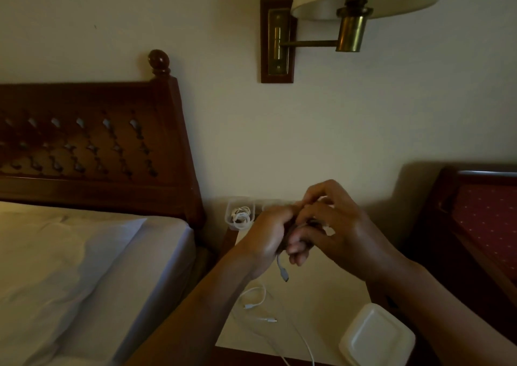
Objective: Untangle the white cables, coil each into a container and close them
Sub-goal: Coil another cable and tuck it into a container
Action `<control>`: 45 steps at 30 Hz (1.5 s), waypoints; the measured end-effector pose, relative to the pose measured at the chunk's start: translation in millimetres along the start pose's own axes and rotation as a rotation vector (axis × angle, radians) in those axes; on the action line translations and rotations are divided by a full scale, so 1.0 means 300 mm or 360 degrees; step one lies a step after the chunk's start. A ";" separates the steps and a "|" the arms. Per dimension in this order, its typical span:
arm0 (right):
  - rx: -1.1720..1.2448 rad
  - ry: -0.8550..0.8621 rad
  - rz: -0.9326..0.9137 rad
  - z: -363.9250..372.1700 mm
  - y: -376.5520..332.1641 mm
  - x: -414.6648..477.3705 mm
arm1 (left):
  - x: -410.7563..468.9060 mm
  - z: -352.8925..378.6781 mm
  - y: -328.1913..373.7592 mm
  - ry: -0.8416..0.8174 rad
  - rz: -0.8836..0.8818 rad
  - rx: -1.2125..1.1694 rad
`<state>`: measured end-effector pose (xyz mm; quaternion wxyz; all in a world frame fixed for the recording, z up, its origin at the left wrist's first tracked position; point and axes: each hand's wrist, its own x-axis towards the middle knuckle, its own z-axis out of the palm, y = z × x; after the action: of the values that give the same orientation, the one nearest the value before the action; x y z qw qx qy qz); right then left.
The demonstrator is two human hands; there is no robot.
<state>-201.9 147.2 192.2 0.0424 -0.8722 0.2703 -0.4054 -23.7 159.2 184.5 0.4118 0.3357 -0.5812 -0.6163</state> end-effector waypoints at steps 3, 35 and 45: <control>0.0527 0.0049 0.0301 0.032 0.009 -0.017 | 0.012 -0.011 0.022 -0.0112 -0.0117 -0.0141; 0.0617 0.0712 0.1009 0.029 -0.017 0.003 | 0.000 0.025 -0.016 0.0338 0.0197 0.0073; 0.0650 0.0359 0.0984 0.042 0.042 -0.014 | 0.014 0.012 -0.021 0.0434 0.0257 0.0140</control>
<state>-200.3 136.8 177.2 0.3055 -0.6732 0.4370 -0.5123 -29.5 157.1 178.9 0.5200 0.3861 -0.5715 -0.5039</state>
